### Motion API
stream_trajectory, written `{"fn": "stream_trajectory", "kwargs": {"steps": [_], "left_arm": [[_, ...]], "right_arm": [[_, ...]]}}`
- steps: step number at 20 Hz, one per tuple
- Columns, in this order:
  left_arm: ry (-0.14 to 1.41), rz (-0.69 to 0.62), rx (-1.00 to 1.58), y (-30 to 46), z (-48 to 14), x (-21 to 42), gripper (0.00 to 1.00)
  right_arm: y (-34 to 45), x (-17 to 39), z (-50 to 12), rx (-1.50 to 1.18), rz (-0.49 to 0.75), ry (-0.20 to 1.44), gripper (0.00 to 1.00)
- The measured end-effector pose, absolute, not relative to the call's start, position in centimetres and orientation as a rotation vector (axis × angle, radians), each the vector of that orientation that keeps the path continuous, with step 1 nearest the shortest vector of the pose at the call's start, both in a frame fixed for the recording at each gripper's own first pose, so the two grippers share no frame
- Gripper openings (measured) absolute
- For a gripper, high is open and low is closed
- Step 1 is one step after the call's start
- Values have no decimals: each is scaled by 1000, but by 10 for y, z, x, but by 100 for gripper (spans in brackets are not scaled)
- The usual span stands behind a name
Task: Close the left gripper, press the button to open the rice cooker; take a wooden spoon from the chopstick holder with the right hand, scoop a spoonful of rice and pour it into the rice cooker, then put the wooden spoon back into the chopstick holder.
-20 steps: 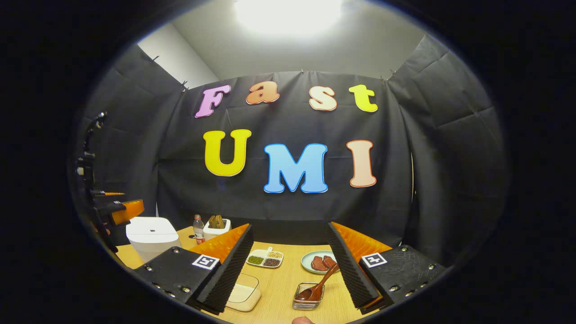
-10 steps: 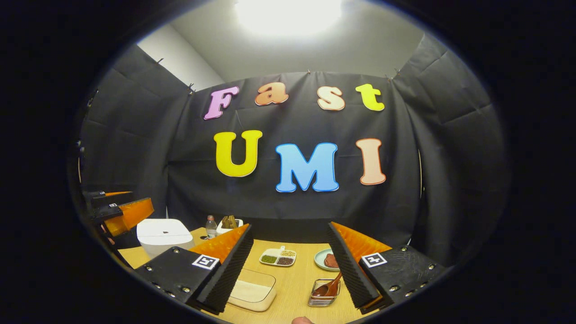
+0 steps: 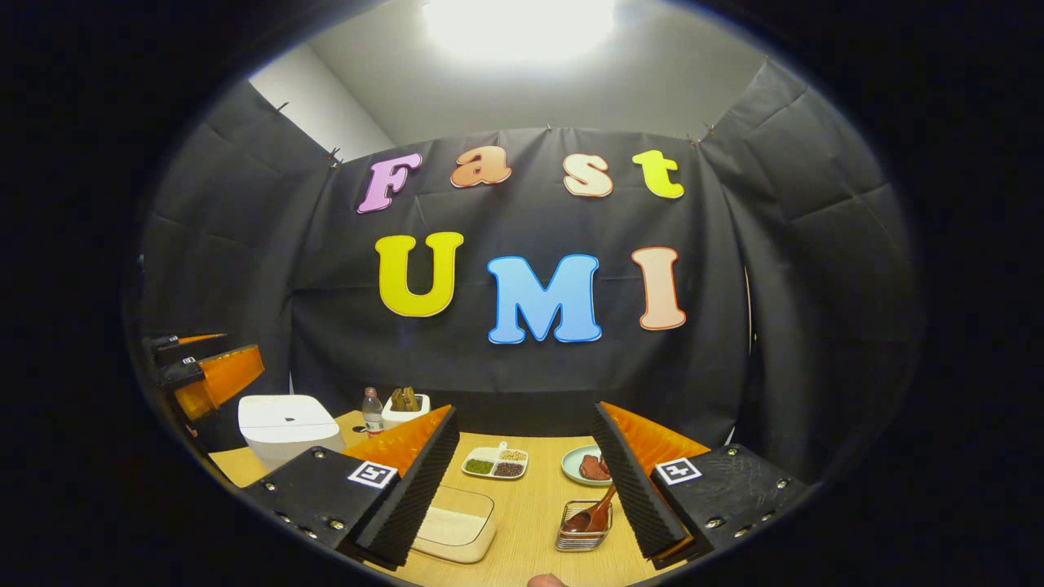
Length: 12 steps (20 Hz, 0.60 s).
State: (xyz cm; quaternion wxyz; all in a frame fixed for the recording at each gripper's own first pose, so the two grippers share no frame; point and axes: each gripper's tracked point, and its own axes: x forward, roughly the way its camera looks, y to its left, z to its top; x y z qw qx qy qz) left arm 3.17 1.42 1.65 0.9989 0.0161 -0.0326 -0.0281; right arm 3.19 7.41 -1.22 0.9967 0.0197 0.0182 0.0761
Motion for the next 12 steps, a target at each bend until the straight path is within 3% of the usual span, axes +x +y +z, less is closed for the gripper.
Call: {"fn": "stream_trajectory", "kwargs": {"steps": [12], "left_arm": [[-59, -68, 22, 10, 10, 38, 95]], "right_arm": [[66, 36, -11, 29, 122, 40, 99]]}}
